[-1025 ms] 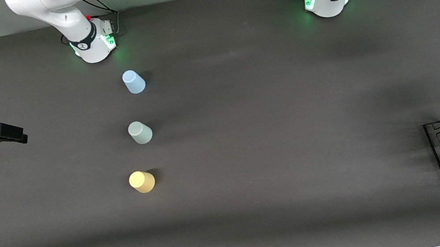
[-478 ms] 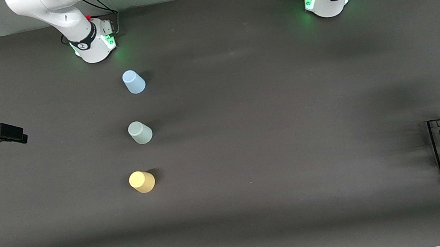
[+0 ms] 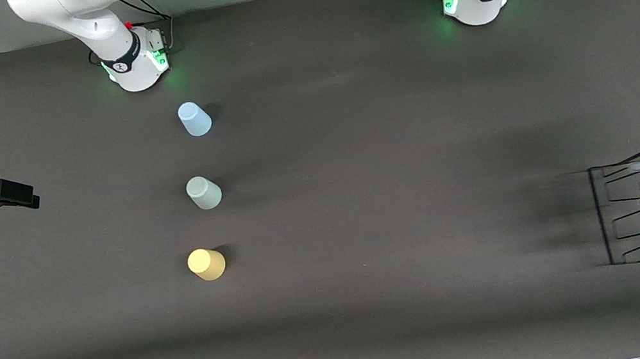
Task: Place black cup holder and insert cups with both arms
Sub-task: 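Lift the black wire holder and carry it toward the table middle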
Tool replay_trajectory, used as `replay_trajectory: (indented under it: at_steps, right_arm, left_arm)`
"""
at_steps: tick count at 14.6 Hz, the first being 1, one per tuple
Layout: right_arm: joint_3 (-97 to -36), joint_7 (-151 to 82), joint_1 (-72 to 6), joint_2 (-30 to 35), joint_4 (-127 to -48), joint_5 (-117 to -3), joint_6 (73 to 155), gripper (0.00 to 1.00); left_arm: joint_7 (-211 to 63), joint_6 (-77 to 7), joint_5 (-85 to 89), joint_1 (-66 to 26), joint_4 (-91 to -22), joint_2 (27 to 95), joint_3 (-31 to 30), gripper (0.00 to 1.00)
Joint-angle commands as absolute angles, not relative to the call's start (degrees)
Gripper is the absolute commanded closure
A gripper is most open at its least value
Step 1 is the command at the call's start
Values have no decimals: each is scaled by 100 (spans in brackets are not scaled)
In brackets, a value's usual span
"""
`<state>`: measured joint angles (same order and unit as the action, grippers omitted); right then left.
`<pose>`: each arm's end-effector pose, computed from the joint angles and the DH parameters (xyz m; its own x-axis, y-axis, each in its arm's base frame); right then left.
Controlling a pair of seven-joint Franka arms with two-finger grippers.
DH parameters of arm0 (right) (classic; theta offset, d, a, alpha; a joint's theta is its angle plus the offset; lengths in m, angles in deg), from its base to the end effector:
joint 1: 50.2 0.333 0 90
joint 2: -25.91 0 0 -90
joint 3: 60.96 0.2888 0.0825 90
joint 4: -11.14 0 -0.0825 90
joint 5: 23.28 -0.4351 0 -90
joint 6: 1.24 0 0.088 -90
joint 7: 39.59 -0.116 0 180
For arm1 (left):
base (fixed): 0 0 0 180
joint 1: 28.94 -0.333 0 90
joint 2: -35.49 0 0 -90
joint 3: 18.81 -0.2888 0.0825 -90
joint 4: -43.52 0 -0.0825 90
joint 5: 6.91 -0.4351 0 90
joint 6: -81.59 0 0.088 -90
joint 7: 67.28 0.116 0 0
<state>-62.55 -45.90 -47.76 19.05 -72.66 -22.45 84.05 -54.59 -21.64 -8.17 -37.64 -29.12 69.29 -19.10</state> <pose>0.6291 0.0084 0.5637 0.9912 -0.0965 -0.0910 -0.0943 -0.9951 0.0280 0.7418 0.1187 0.3624 0.9957 -0.0705 -0.0599 -0.0713 -0.9974 -0.0110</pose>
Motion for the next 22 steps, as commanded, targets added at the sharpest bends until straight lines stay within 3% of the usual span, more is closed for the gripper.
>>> replay_trajectory:
  at_steps: [1, 10, 22]
  right_arm:
    - [-6227, -4469, -4835, 1861, -7139, -2196, 8296, 0]
    - [-6315, -4355, -4826, 1870, -7139, -2196, 8296, 0]
    - [-6324, -4355, -4835, 1870, -7139, -2196, 8217, 0]
  left_arm:
    - [-6234, -1870, -761, -3265, -2952, 6687, -1987, 100]
    - [-7834, -2045, 47, -1692, -3795, 6133, -1987, 100]
    - [-10488, -3355, -32, 584, -4348, 6106, -1996, 100]
